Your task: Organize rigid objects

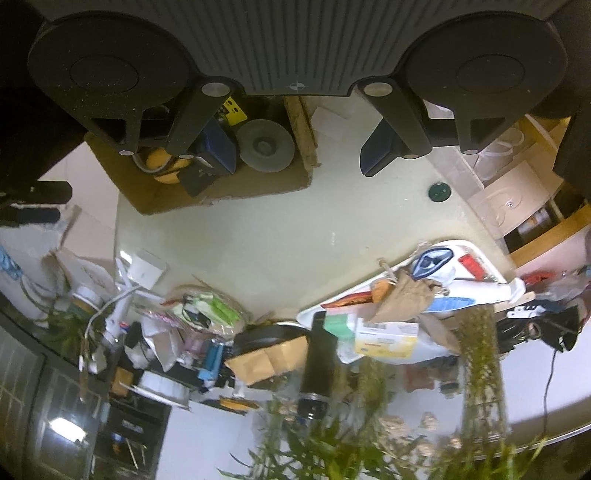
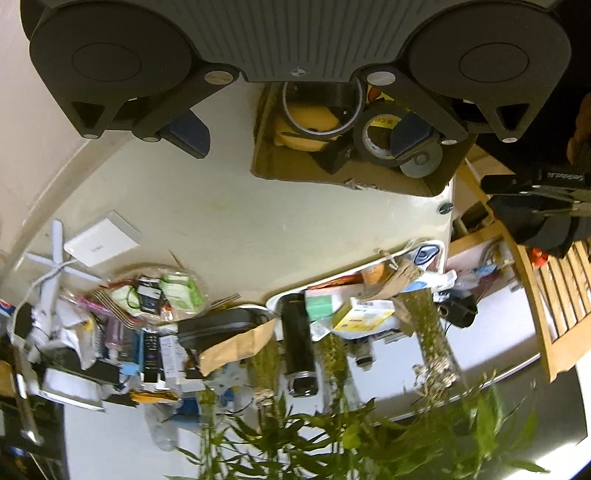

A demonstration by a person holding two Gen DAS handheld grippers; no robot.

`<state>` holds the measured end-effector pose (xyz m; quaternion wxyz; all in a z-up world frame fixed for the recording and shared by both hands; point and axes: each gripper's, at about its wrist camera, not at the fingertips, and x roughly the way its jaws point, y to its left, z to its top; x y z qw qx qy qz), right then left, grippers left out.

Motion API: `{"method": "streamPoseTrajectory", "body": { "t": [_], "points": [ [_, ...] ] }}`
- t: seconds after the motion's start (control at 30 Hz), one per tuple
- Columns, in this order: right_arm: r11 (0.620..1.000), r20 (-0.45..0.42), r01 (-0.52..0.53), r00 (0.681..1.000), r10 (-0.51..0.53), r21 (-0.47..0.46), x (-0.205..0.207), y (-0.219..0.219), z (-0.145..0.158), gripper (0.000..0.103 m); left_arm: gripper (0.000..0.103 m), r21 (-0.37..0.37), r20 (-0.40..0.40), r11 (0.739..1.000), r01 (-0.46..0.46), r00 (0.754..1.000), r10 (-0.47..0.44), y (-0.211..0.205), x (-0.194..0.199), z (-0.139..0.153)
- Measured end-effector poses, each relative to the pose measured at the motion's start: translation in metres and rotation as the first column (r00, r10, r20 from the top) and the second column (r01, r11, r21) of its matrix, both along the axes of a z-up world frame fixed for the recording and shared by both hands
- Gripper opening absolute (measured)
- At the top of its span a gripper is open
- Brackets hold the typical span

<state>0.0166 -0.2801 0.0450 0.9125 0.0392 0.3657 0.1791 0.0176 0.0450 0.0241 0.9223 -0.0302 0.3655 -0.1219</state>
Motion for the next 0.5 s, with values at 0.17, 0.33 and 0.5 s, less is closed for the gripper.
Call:
{"method": "streamPoseTrajectory", "body": {
  "t": [0.17,0.33,0.5],
  "points": [
    [0.998,0.012,0.053,0.998,-0.054,0.029,-0.002,-0.009,0.002,0.103,0.074,-0.050,0.010,0.997,-0.060,0.998,0.061,0.015,-0.005,0.007],
    [0.989,0.018,0.124,0.992,-0.126,0.078,-0.001,-0.022,0.002,0.103,0.074,-0.133,0.034,0.985,-0.114,0.992,0.119,0.032,-0.010,0.013],
    [0.975,0.015,0.178,0.983,-0.181,0.130,0.000,-0.034,0.003,0.103,0.074,-0.185,0.050,0.968,-0.169,0.982,0.181,0.047,-0.013,0.018]
  ]
}}
